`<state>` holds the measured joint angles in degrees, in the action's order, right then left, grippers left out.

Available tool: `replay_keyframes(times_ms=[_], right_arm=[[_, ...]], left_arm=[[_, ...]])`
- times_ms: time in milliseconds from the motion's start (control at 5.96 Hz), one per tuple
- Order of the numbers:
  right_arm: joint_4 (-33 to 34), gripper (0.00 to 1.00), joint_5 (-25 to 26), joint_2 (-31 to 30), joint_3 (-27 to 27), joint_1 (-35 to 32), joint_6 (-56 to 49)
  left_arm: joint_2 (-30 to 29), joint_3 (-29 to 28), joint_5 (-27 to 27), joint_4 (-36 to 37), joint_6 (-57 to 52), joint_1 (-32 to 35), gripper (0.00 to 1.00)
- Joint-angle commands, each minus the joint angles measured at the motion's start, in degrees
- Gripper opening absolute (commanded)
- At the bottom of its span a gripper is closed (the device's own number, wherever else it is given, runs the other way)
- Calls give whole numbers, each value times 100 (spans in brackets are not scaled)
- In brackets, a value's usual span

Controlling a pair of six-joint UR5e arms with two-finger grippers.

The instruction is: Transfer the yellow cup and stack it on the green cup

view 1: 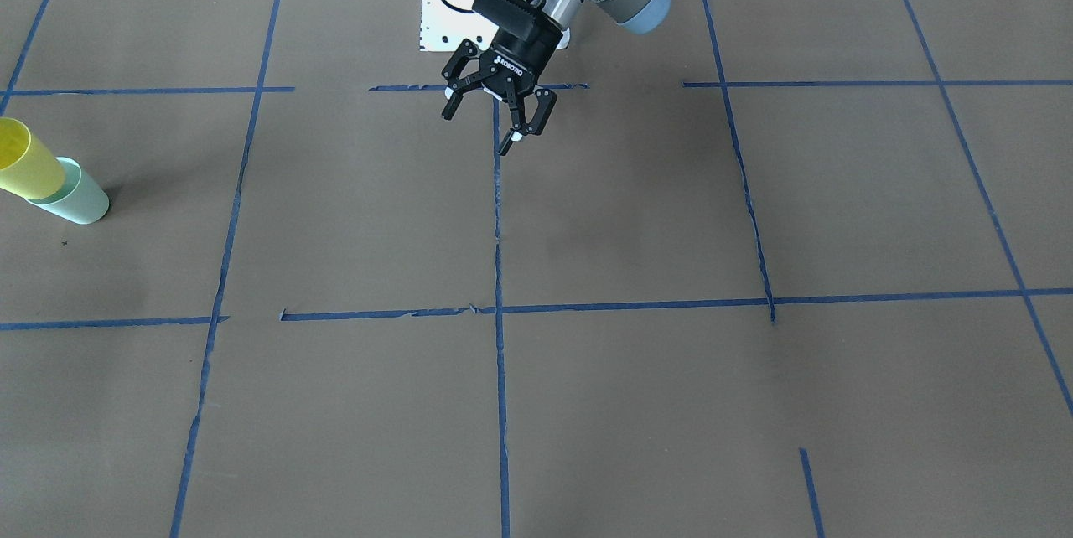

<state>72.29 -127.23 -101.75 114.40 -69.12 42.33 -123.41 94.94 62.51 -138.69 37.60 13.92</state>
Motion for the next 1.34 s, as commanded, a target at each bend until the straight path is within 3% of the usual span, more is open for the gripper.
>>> replay_keyframes(times_ms=[0,168,336,672,1175], right_arm=[[-22,0,216,-161,-93,3,-67],[-14,0,155,-161,-146,12,-67],[-5,1,146,-161,-224,38,-76],[13,4,-281,-170,-260,135,-67],[-22,4,-259,-241,-304,188,-85]], left_arm=[[10,15,991,830,701,590,100],[19,224,1469,1400,809,759,100],[36,366,1474,1615,810,761,100],[45,367,1474,1617,828,770,100],[71,367,1474,1625,924,770,100]])
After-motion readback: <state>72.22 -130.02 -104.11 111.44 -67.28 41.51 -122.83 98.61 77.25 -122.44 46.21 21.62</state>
